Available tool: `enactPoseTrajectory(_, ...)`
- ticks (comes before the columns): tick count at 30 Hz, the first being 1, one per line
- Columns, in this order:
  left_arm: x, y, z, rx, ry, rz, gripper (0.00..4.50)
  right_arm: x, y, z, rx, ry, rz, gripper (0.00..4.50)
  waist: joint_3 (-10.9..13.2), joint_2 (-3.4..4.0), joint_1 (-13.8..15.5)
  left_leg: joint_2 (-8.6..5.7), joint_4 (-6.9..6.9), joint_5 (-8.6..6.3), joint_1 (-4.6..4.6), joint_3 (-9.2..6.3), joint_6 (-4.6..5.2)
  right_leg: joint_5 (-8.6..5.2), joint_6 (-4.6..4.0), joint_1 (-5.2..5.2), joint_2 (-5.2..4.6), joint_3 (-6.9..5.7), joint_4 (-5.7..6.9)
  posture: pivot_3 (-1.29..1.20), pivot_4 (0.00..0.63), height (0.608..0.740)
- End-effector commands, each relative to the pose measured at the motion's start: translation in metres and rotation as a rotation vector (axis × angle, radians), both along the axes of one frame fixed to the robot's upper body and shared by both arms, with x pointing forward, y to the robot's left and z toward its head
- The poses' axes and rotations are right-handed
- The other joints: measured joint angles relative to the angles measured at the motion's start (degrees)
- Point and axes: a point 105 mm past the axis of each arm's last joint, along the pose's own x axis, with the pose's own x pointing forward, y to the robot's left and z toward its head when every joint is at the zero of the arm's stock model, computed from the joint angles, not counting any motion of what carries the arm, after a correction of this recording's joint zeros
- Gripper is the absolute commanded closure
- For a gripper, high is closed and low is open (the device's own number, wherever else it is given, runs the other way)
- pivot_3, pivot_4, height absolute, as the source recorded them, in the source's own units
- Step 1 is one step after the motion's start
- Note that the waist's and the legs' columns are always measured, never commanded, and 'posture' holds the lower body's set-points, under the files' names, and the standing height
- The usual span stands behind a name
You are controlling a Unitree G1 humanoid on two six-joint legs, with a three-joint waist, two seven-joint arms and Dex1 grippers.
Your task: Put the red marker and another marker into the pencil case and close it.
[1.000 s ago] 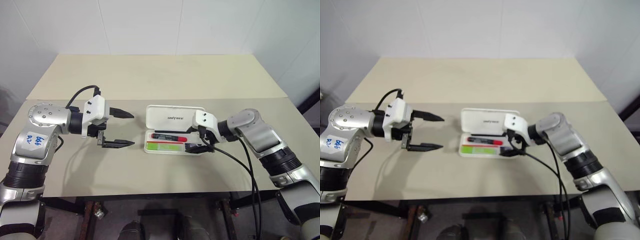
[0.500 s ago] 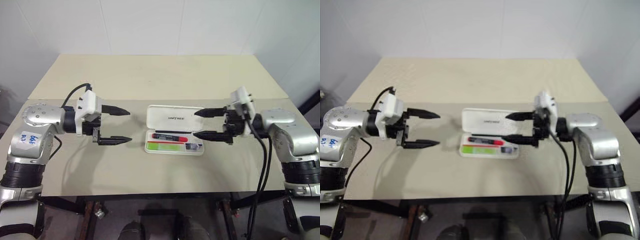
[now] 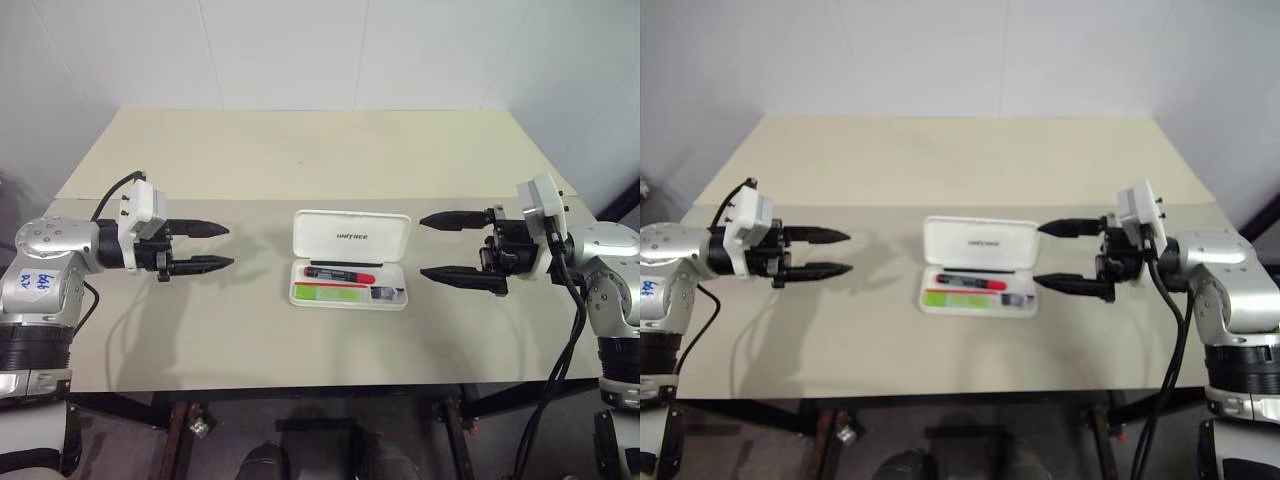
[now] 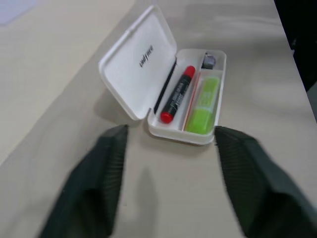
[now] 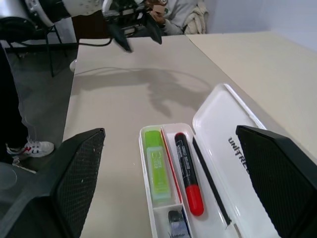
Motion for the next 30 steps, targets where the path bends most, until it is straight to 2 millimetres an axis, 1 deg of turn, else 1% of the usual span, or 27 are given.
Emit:
enactPoseTrajectory(1, -0.003, -0.001, 0.013, -0.026, -0.041, -0.027, 2.94, -0.004, 0.0, 0.002, -0.042, -0.06, 0.014, 0.0, 0.0, 0.0, -0.03, 0.0, 0.0, 0.0, 0.0, 0.01, -0.01, 0.0, 0.0, 0.0, 0.0, 0.0, 0.0, 0.0, 0.15, 0.74)
enactPoseTrajectory(4, -0.003, -0.002, 0.008, -0.007, -0.027, -0.027, 3.99, 0.0, 0.001, -0.001, -0.043, -0.058, 0.004, 0.0, 0.0, 0.0, -0.04, -0.01, 0.0, 0.02, -0.01, 0.02, -0.03, 0.0, 0.0, 0.0, 0.0, 0.0, 0.0, 0.0, 0.15, 0.74)
enactPoseTrajectory(5, -0.003, -0.001, 0.007, -0.002, -0.024, -0.025, 4.42, 0.0, 0.001, -0.001, -0.044, -0.059, 0.002, 0.0, 0.0, 0.0, -0.03, -0.01, 0.0, 0.02, -0.01, 0.02, -0.04, 0.0, 0.0, 0.0, 0.0, 0.0, 0.0, 0.0, 0.15, 0.74)
enactPoseTrajectory(6, -0.001, -0.002, 0.008, -0.003, -0.031, -0.018, 4.49, 0.001, 0.001, -0.002, -0.043, -0.059, 0.0, 0.0, 0.0, 0.0, -0.03, -0.01, 0.0, 0.02, 0.0, 0.01, -0.04, 0.0, 0.0, 0.0, 0.0, 0.0, 0.0, 0.0, 0.15, 0.74)
enactPoseTrajectory(10, 0.014, -0.005, 0.006, 0.001, -0.058, 0.039, 4.49, 0.003, 0.001, -0.001, -0.036, -0.061, -0.009, 0.0, 0.0, 0.0, 0.04, -0.01, 0.0, 0.02, 0.01, 0.01, -0.04, 0.0, 0.0, 0.0, 0.0, 0.0, 0.04, 0.0, 0.15, 0.74)
enactPoseTrajectory(13, 0.034, -0.012, 0.001, 0.003, -0.061, 0.107, 4.49, 0.005, 0.003, -0.001, -0.031, -0.063, -0.017, 0.0, 0.0, -0.01, 0.24, -0.04, 0.02, 0.03, 0.01, -0.01, -0.02, 0.01, 0.0, 0.01, -0.01, -0.01, 0.07, 0.0, 0.15, 0.74)
enactPoseTrajectory(16, 0.056, -0.022, -0.007, 0.013, -0.066, 0.17, 4.49, 0.007, 0.005, -0.001, -0.025, -0.065, -0.024, 0.0, 0.0, -0.01, 0.38, -0.06, 0.03, 0.03, 0.01, 0.0, -0.02, 0.02, 0.01, 0.02, -0.02, 0.0, 0.07, 0.0, 0.15, 0.74)
enactPoseTrajectory(18, 0.065, -0.027, -0.012, 0.026, -0.058, 0.187, 4.49, 0.007, 0.006, -0.002, -0.024, -0.066, -0.024, 0.0, 0.0, -0.01, 0.37, -0.07, 0.04, 0.08, 0.01, 0.01, -0.1, 0.03, 0.02, 0.02, -0.01, 0.0, 0.06, 0.0, 0.15, 0.74)
enactPoseTrajectory(21, 0.082, -0.044, -0.021, 0.019, -0.016, 0.205, 4.49, 0.007, 0.011, -0.002, -0.01, -0.06, -0.021, 0.0, 0.0, -0.01, 0.34, -0.06, 0.04, 0.1, -0.01, 0.04, -0.15, 0.03, 0.02, 0.02, -0.01, -0.01, 0.03, 0.0, 0.15, 0.74)
enactPoseTrajectory(26, 0.099, -0.069, -0.031, 0.025, 0.011, 0.218, 4.49, 0.004, 0.02, -0.004, 0.009, -0.062, -0.011, 0.0, 0.0, -0.01, 0.24, -0.07, 0.04, 0.1, -0.02, 0.05, -0.15, 0.04, 0.04, 0.01, -0.01, -0.01, -0.01, 0.0, 0.15, 0.74)
enactPoseTrajectory(30, 0.102, -0.083, -0.034, 0.02, 0.016, 0.185, 4.49, 0.001, 0.022, -0.005, 0.022, -0.058, -0.017, 0.0, 0.0, -0.02, 0.12, -0.06, 0.04, 0.1, -0.03, 0.05, -0.15, 0.04, 0.04, 0.01, -0.01, -0.02, -0.02, 0.0, 0.15, 0.74)
